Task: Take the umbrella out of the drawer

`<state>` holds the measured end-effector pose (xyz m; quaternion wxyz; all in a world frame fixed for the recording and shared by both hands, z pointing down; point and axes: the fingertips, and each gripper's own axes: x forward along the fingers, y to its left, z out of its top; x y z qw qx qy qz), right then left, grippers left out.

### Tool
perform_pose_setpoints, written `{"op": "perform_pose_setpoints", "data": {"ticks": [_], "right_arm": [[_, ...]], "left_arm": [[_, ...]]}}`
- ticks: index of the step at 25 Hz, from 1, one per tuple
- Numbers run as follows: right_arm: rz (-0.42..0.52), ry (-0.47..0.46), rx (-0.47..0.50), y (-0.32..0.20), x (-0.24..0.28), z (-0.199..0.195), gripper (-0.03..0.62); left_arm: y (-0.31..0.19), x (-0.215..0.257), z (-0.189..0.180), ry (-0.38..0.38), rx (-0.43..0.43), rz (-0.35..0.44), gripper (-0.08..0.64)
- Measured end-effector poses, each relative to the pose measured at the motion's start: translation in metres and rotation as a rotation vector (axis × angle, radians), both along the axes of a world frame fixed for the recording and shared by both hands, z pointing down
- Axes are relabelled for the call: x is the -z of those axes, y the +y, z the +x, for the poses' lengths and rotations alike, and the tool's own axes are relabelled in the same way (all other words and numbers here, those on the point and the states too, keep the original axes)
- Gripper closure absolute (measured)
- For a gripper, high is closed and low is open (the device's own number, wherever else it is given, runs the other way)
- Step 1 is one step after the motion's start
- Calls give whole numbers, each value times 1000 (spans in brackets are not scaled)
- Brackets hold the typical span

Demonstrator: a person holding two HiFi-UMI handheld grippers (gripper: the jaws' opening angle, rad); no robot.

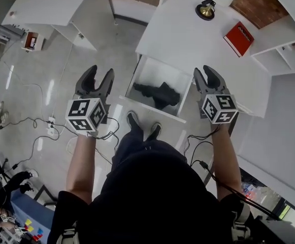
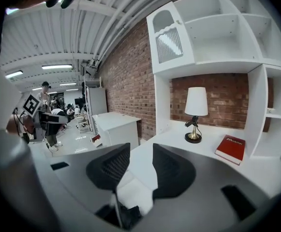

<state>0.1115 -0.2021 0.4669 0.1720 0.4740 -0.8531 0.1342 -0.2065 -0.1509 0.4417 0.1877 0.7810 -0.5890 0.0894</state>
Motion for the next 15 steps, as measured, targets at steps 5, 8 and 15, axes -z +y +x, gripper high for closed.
{"op": "perform_pose_setpoints", "data": {"ticks": [5, 8, 15], "right_arm": [[-73, 61, 31, -3, -36, -14, 430], [-113, 69, 87, 5, -65, -24, 424], [-217, 73, 238, 15, -149, -46, 399]], "left_arm": [[-26, -29, -15, 16, -47, -54, 319], [-37, -45, -19, 17, -59, -86, 319], [-46, -78, -17, 0, -30, -153, 319]]}}
